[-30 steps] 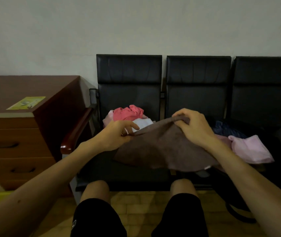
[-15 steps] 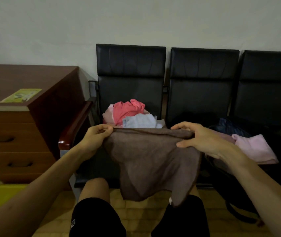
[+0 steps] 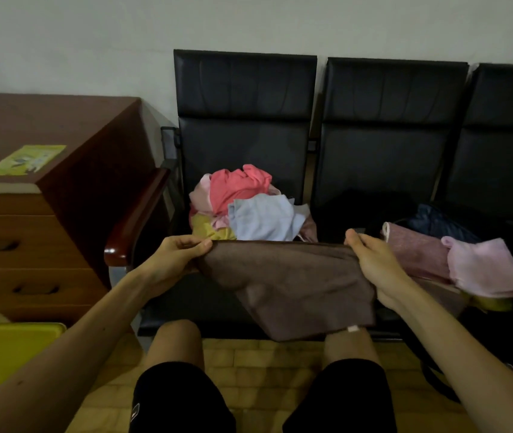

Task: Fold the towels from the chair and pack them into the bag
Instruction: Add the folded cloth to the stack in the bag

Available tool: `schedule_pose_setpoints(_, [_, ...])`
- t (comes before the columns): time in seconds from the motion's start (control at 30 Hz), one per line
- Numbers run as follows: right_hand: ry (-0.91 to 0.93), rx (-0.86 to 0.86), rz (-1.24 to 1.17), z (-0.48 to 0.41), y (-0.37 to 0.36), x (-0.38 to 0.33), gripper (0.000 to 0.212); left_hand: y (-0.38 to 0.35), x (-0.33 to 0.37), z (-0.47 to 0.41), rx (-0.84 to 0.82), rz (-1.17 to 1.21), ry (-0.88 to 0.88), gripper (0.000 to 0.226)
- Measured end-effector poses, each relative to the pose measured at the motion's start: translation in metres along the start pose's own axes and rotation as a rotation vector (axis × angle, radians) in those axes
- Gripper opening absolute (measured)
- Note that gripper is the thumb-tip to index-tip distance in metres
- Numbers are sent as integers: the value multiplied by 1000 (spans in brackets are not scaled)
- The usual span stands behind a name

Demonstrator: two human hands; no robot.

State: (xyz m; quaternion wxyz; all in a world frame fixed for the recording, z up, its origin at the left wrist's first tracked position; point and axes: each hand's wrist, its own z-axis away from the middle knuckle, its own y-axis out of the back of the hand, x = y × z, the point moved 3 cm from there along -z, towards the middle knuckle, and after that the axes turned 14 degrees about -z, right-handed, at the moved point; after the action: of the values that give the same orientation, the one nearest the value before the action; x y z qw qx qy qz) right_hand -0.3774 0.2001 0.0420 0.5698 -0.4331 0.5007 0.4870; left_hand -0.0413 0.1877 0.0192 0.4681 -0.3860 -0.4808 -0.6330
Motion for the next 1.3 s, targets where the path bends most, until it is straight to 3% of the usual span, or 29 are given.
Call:
schedule_pose_setpoints(0.13, [-279,-53,-227,4,-16,12,56,-8,-11,-11,52,61,36,22])
schedule_pose_setpoints(0.23, [-221,-197,-171,0,-22,15,39,-7,-16,-17,141,94,93,25])
schedule_pose_setpoints(0.33, [-196,-168,-94,-8,-17,24,17,-4,-21,-22,186,123,147,23])
schedule_pose_setpoints(0.43, [-147,-97,0,-18,-13,39,19,-2,-28,-26,164,166,204,20])
schedule_pose_setpoints(0.63, [1,-5,-44,-14,-16,51,14,-3,-46,-27,29,239,184,17])
schedule_pose_setpoints(0.9, [186,154,18,11,-38,65,10,-27,-41,-9,216,169,101,9])
schedule_pose_setpoints(1.13, [223,109,25,36,-82,73,11,-73,-35,11,233,76,-48,7])
schedule_pose_setpoints(1.2, [212,83,32,43,-94,76,21,-86,-33,16,171,70,-62,8])
schedule_pose_setpoints(1.3, [167,71,41,50,-104,84,16,-97,-34,23,89,64,-56,10])
